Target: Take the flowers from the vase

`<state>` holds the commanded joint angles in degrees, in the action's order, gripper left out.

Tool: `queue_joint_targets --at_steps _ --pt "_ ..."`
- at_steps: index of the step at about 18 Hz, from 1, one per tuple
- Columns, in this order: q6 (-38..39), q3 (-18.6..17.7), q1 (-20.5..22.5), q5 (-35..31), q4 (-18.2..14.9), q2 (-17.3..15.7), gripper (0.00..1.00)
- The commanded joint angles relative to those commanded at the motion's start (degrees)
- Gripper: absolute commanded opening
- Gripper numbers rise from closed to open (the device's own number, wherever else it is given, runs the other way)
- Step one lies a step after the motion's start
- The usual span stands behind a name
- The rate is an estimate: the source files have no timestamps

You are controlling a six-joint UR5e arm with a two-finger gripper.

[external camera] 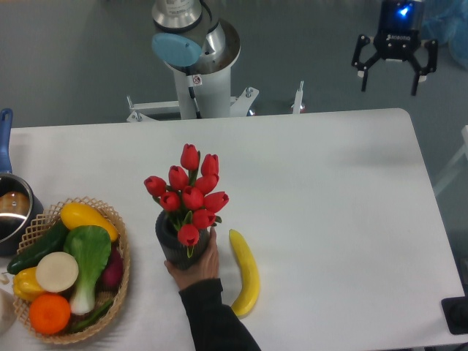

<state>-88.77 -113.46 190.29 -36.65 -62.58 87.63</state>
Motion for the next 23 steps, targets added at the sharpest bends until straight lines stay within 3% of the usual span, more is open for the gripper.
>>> queue_joint_targets --at_steps 7,18,23 --pt "-1.14 -1.14 -4.13 4.30 1.75 0.97 1.00" --pt "-7.03 -6.68 -9.66 7.03 2.02 2.45 1.00" --pt "-6.42 -10.72 -11.87 15.18 1.93 2.20 1.00"
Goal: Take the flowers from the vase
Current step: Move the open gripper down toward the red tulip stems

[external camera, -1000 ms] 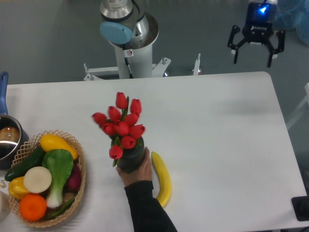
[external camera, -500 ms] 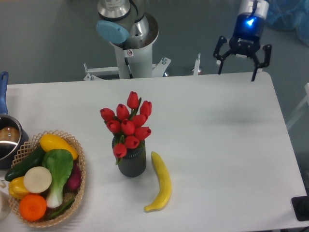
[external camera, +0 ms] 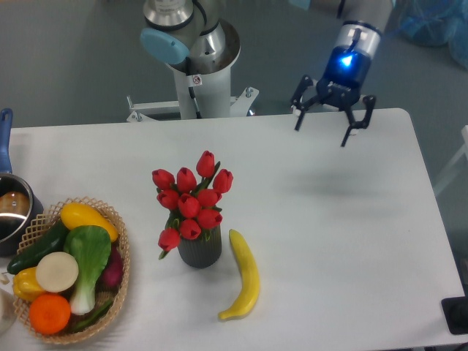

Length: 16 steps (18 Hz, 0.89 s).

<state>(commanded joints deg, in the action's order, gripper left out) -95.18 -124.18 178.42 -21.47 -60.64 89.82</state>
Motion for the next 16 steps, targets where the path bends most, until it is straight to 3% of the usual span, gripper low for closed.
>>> queue_joint_targets --at_steps 4,9,16 --pt "-0.53 -0.89 -1.31 8.81 0.26 1.58 1.00" --pt "-0.53 -0.80 -5.09 8.73 0.53 1.76 1.00" --pt "-0.62 1.31 -9.93 8.03 5.27 5.79 1.00"
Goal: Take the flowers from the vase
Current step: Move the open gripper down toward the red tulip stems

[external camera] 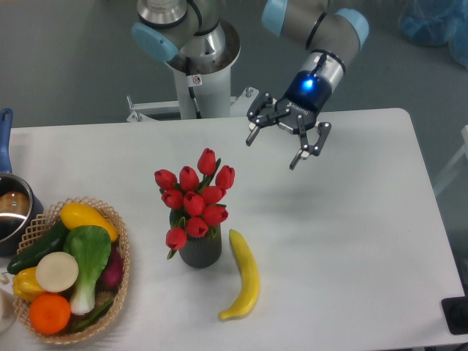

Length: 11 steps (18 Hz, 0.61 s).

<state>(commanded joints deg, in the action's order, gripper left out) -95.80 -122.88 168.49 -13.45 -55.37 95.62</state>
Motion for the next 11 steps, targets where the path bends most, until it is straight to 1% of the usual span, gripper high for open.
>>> queue_joint_targets --at_steps 2,5,7,9,11 --pt "0.17 0.79 -1.75 0.00 0.18 1.41 1.00" --pt "0.61 0.97 -3.17 0.00 0.09 1.85 1.00" --pt "0.61 1.41 -4.39 0.00 0.09 2.81 1.00" --pt "0.79 3.43 -6.33 0.00 0.00 4.39 1.00" --pt "0.79 4.31 -7.47 0.00 0.09 5.71 1.00"
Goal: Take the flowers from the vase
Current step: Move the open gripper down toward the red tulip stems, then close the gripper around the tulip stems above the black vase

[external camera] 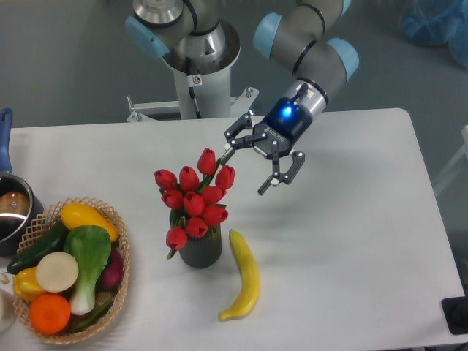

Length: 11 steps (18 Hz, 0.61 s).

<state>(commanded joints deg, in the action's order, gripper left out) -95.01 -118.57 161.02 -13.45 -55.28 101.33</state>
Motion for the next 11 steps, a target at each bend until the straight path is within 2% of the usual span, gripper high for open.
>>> queue_joint_targets --at_steps 7,11 --pt "0.00 0.97 -4.30 -1.49 1.23 2.03 1.00" --pt "0.00 0.97 -5.45 -2.29 1.23 2.03 1.00"
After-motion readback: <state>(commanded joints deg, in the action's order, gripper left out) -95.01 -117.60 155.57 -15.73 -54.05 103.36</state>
